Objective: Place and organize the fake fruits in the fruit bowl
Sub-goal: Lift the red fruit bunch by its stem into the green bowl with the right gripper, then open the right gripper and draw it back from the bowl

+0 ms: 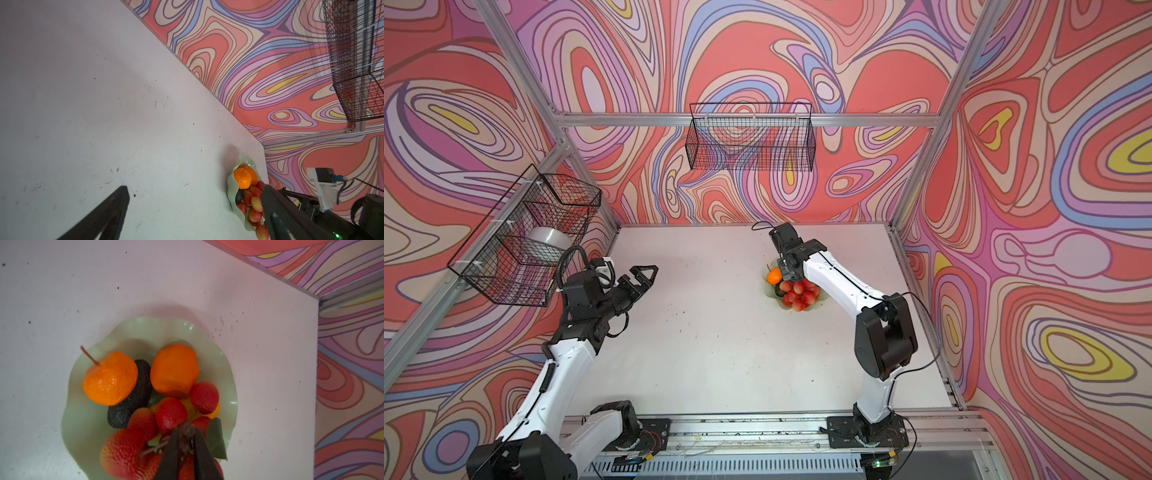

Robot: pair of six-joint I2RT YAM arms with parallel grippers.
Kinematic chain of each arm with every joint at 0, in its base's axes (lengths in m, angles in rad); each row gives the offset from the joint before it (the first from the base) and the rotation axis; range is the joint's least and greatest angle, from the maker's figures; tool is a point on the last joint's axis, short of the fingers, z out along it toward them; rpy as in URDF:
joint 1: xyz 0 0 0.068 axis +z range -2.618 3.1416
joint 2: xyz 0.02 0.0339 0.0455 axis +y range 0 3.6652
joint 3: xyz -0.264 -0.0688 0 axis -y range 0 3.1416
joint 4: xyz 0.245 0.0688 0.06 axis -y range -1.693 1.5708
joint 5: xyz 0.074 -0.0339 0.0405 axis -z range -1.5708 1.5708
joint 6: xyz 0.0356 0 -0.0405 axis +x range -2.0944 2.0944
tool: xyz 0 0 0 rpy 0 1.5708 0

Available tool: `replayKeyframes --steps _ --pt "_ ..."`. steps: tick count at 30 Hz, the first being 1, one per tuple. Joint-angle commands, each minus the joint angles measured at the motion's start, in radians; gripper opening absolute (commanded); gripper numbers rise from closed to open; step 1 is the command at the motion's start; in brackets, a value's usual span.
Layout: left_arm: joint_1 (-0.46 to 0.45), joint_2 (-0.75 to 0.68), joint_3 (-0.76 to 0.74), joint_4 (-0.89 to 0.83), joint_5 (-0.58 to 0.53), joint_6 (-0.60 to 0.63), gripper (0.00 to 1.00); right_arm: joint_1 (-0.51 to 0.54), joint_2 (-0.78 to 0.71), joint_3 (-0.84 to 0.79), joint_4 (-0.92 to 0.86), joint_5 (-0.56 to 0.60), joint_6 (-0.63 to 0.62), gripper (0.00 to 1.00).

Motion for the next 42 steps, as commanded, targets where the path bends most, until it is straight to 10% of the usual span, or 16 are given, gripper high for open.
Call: replayKeyframes --steps 1,7,18,23,31,42 --pt "0.006 -0.022 -0.013 0.07 -0.016 0.01 1.0 -0.009 0.011 0.043 0.039 -0.072 0.006 0.41" --pt "0.005 -0.031 -0.01 0.106 -0.082 0.045 1.0 -0.017 -0.039 0.051 0.057 -0.119 0.017 0.98" --pt "0.006 -0.02 -0.1 0.201 -0.41 0.375 1.0 -0.122 -0.166 0.032 0.237 -0.121 0.098 0.98" --pt "0.006 0.009 -0.33 0.556 -0.52 0.474 1.0 -0.225 -0.316 -0.216 0.479 -0.099 0.166 0.98" --pt "-0.021 0.162 -0.459 0.907 -0.418 0.654 1.0 -0.254 -0.367 -0.708 1.016 0.221 0.006 0.99" --pt "-0.024 0.211 -0.378 0.818 -0.376 0.708 1.0 -0.328 -0.192 -1.084 1.678 0.142 -0.102 0.98"
